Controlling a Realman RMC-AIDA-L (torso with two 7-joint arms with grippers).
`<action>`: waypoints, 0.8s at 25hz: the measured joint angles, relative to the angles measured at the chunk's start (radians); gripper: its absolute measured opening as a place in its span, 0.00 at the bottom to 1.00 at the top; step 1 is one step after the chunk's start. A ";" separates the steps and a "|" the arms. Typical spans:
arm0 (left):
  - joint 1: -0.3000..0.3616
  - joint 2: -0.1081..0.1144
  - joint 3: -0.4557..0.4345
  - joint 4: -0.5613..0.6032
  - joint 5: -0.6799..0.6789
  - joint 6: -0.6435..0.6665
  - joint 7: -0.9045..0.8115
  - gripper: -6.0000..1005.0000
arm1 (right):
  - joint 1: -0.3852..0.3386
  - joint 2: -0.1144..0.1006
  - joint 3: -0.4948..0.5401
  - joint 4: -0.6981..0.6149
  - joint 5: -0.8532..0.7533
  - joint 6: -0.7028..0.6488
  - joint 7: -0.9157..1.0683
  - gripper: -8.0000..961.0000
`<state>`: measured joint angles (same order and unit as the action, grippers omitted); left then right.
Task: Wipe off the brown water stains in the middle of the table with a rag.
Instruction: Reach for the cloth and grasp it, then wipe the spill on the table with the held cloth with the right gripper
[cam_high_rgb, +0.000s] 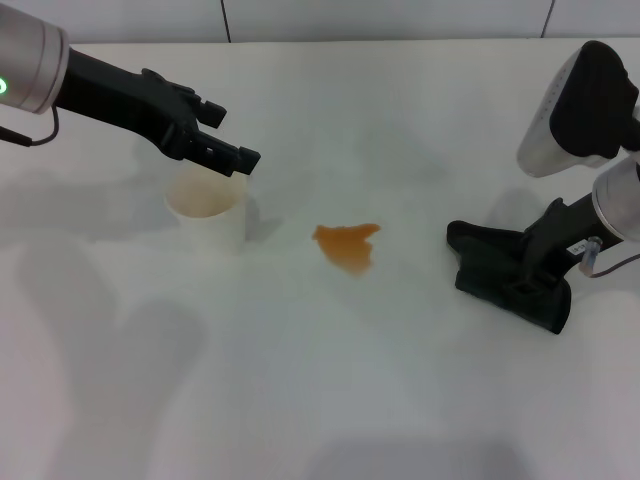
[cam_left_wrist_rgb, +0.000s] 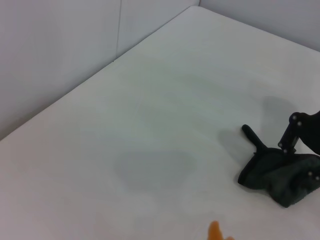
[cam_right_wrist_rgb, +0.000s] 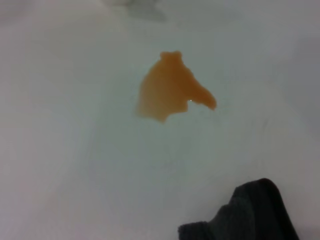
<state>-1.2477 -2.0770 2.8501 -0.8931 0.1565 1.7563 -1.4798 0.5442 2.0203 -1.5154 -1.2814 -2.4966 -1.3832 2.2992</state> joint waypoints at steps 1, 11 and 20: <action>0.000 0.000 0.000 0.000 0.000 0.000 0.000 0.89 | 0.000 0.000 -0.002 -0.001 0.000 0.000 0.000 0.43; -0.001 0.000 0.000 -0.001 0.000 -0.007 -0.002 0.89 | -0.009 -0.001 -0.032 -0.042 0.009 0.011 0.001 0.25; -0.001 0.000 0.000 -0.002 -0.001 -0.014 -0.002 0.89 | -0.002 -0.002 -0.049 -0.045 0.015 0.015 0.000 0.09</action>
<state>-1.2486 -2.0767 2.8501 -0.8952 0.1558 1.7426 -1.4818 0.5422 2.0180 -1.5639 -1.3263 -2.4813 -1.3685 2.2990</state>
